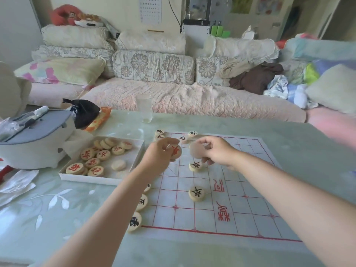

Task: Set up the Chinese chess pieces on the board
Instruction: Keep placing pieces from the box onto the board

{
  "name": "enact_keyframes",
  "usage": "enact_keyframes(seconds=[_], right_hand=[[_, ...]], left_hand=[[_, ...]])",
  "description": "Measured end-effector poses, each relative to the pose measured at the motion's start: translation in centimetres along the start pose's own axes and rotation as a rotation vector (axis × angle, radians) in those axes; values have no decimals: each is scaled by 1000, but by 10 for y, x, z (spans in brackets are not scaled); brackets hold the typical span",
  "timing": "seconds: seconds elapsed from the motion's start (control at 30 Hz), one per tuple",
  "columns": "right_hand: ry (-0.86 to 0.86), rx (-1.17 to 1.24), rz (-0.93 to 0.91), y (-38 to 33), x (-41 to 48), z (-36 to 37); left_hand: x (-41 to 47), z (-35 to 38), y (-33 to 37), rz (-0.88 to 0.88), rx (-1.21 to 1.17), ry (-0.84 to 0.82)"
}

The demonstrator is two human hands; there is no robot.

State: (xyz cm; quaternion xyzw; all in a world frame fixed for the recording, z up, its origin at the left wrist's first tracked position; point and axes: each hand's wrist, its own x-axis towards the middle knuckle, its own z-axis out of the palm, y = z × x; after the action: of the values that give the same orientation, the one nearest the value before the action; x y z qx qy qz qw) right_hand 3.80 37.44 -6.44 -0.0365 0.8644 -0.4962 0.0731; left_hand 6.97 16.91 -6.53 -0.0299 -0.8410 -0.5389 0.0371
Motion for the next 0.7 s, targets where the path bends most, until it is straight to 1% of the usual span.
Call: enact_keyframes(seconds=[0.2, 0.3, 0.37, 0.47, 0.53, 0.7], right_hand=[[108, -150, 135, 61, -8, -81], [134, -281, 192, 85, -9, -113], [128, -298, 220, 99, -8, -128], [136, -334, 223, 114, -7, -144], [131, -414, 205, 118, -9, -154], [48, -569, 158, 129, -4, -162]], left_hand=[[19, 78, 31, -66, -103, -118], [32, 118, 47, -55, -71, -170], [39, 144, 53, -35, -40, -214], [49, 177, 60, -41, 15, -247], [55, 194, 63, -61, 40, -257], [72, 224, 54, -25, 189, -265]])
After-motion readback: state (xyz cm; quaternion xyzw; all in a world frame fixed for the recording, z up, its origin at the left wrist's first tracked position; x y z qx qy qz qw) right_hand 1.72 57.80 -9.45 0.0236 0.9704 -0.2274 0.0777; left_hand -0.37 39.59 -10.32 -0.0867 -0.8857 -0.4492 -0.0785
